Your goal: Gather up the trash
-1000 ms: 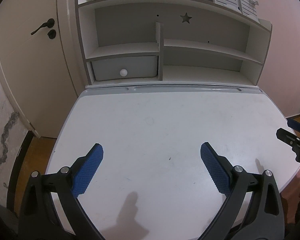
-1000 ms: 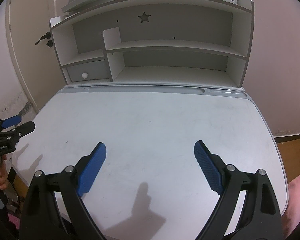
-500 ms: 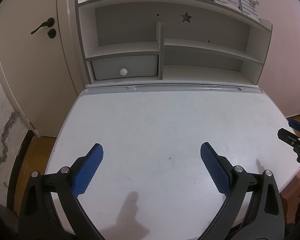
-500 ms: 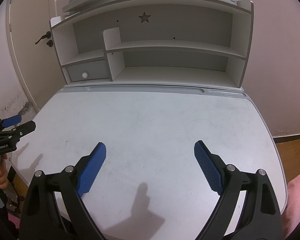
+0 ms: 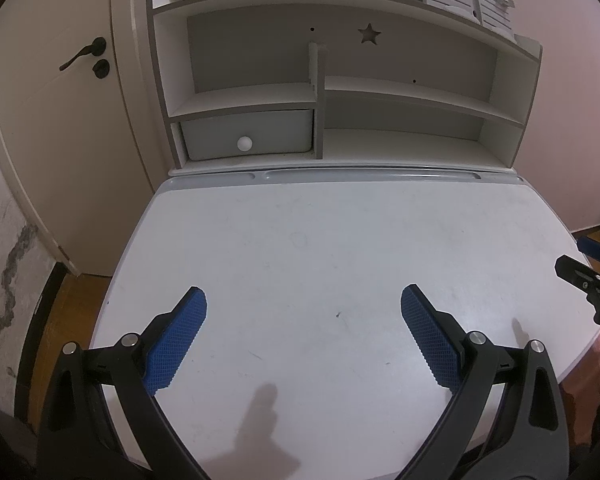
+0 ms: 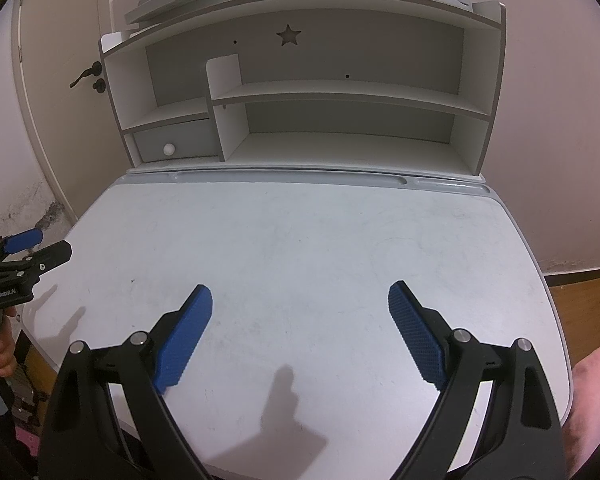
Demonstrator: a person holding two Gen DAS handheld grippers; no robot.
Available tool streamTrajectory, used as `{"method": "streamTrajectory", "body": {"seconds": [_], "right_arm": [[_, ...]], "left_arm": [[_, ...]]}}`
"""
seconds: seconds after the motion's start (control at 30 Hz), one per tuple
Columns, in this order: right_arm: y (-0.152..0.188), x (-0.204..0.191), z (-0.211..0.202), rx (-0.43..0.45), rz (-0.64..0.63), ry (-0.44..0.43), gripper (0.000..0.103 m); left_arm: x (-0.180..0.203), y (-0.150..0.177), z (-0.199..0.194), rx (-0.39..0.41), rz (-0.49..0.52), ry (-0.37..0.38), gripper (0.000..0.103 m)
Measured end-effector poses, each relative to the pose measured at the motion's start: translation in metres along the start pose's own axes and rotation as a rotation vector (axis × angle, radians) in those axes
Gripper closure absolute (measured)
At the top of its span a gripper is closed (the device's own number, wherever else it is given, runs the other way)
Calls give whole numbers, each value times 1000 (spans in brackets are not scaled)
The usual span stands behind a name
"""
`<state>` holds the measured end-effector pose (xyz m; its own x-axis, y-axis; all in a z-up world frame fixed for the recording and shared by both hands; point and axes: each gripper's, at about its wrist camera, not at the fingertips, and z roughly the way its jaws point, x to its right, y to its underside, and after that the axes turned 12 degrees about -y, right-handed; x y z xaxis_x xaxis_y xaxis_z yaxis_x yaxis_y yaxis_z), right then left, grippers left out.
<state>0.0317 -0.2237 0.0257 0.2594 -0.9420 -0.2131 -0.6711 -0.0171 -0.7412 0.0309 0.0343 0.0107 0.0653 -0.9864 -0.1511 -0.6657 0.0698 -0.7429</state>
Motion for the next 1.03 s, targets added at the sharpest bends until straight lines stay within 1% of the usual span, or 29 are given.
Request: {"method": "streamTrajectory", "body": {"seconds": [0.8, 1.03], "right_arm": [[2, 4, -7, 7, -1, 5, 16], [4, 5, -8, 5, 0, 5, 16]], "left_arm": [[5, 3, -11, 15, -5, 8, 8], [6, 3, -9, 2, 0, 19, 8]]}}
